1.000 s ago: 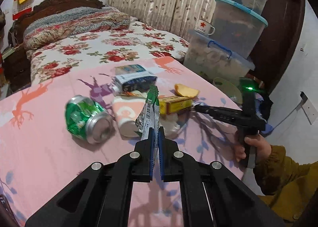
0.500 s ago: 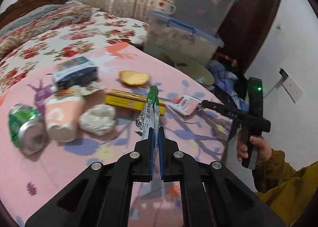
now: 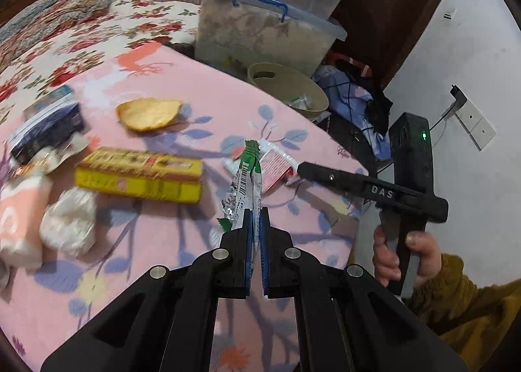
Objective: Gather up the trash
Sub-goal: 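Grasp the green snack strip with the left gripper while the right gripper grasps the red-white packet, then carry both packets to the beige wastebasket and open both grippers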
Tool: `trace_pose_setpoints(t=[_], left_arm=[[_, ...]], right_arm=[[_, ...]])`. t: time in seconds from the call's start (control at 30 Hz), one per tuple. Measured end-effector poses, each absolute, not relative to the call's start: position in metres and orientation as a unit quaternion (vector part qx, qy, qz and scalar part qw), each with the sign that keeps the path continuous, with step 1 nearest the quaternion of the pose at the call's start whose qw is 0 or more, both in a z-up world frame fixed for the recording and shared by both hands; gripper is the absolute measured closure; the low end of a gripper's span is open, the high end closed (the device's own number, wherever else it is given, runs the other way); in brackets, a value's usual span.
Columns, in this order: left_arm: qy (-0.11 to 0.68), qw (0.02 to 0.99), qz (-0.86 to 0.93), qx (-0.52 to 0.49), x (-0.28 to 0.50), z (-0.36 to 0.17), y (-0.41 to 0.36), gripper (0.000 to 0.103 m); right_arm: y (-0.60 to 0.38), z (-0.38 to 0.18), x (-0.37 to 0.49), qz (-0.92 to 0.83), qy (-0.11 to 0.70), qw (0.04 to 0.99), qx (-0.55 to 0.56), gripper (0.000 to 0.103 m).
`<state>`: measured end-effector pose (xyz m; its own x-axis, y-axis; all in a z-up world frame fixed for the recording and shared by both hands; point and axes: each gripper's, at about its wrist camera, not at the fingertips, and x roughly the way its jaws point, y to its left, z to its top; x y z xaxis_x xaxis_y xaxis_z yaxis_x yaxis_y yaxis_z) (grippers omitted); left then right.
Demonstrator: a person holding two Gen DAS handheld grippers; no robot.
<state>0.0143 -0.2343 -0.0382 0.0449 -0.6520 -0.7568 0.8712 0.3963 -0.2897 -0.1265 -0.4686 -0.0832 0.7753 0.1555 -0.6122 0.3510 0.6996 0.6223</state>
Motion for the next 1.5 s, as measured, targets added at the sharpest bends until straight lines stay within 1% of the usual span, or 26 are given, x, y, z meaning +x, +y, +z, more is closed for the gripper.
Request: trace_pose_setpoints(t=[0.03,0.17,0.23,0.3,0.33,0.37,0.4,0.47,0.57,0.7,0.87,0.97,1.03,1.07,1.1,1.13,1.17,1.2,1.23,1.3,1.33,1.43,1.5], left_arm=[[0.434,0.711,-0.537,0.131,0.015,-0.038,-0.24,0.099],[0.434,0.708,-0.535,0.155,0.02,-0.046,-0.267,0.099],[0.452,0.7,-0.53,0.158,0.028,-0.057,-0.279,0.099],[0.469,0.693,-0.526,0.156,0.035,-0.068,-0.289,0.099],[0.473,0.691,-0.526,0.153,0.038,-0.071,-0.29,0.099],[0.477,0.688,-0.525,0.149,0.04,-0.074,-0.291,0.099],[0.482,0.687,-0.525,0.143,0.042,-0.075,-0.291,0.099],[0.486,0.686,-0.524,0.137,0.045,-0.073,-0.291,0.099],[0.478,0.688,-0.529,0.138,0.047,-0.062,-0.296,0.099],[0.468,0.683,-0.54,0.151,0.05,-0.049,-0.326,0.099],[0.452,0.674,-0.557,0.173,0.058,-0.032,-0.398,0.099],[0.454,0.667,-0.565,0.173,0.069,-0.024,-0.453,0.099],[0.448,0.671,-0.563,0.179,0.075,-0.022,-0.492,0.099],[0.445,0.674,-0.561,0.181,0.078,-0.022,-0.504,0.099],[0.438,0.683,-0.556,0.181,0.081,-0.023,-0.522,0.098],[0.434,0.688,-0.553,0.182,0.084,-0.025,-0.534,0.089],[0.434,0.691,-0.549,0.183,0.086,-0.026,-0.541,0.057],[0.431,0.699,-0.539,0.184,0.088,-0.03,-0.55,0.041],[0.424,0.71,-0.53,0.184,0.088,-0.032,-0.554,0.035],[0.423,0.715,-0.523,0.19,0.087,-0.036,-0.556,0.036],[0.429,0.711,-0.525,0.186,0.085,-0.036,-0.552,0.037],[0.424,0.71,-0.535,0.171,0.08,-0.025,-0.524,0.037],[0.41,0.713,-0.547,0.155,0.075,-0.007,-0.491,0.037]], right_arm=[[-0.471,-0.085,-0.126,-0.058,0.331,0.857,0.39,0.051],[-0.471,-0.086,-0.121,-0.046,0.333,0.85,0.405,0.052],[-0.465,-0.086,-0.112,-0.038,0.338,0.85,0.403,0.052],[-0.458,-0.087,-0.101,-0.032,0.344,0.854,0.389,0.055],[-0.456,-0.088,-0.097,-0.032,0.346,0.855,0.385,0.062],[-0.455,-0.09,-0.093,-0.032,0.348,0.854,0.386,0.074],[-0.456,-0.093,-0.09,-0.034,0.347,0.851,0.391,0.077],[-0.462,-0.093,-0.091,-0.038,0.334,0.853,0.4,0.087],[-0.475,-0.082,-0.101,-0.068,0.313,0.868,0.379,0.087],[-0.512,-0.069,-0.111,-0.102,0.285,0.877,0.374,0.087],[-0.58,-0.047,-0.118,-0.157,0.244,0.886,0.361,0.087],[-0.618,-0.04,-0.111,-0.186,0.239,0.887,0.349,0.088],[-0.639,-0.04,-0.103,-0.197,0.251,0.885,0.338,0.087],[-0.647,-0.041,-0.1,-0.199,0.258,0.884,0.334,0.084],[-0.654,-0.043,-0.094,-0.206,0.266,0.883,0.329,0.084],[-0.659,-0.046,-0.09,-0.209,0.271,0.881,0.328,0.075],[-0.664,-0.049,-0.087,-0.209,0.279,0.877,0.331,0.038],[-0.669,-0.054,-0.084,-0.211,0.278,0.873,0.341,0.017],[-0.671,-0.056,-0.087,-0.214,0.264,0.875,0.346,0.008],[-0.671,-0.054,-0.089,-0.22,0.258,0.878,0.34,0.011],[-0.671,-0.053,-0.09,-0.217,0.255,0.88,0.338,0.015],[-0.663,-0.045,-0.104,-0.225,0.225,0.885,0.341,0.015],[-0.654,-0.037,-0.111,-0.224,0.207,0.889,0.341,0.015]])
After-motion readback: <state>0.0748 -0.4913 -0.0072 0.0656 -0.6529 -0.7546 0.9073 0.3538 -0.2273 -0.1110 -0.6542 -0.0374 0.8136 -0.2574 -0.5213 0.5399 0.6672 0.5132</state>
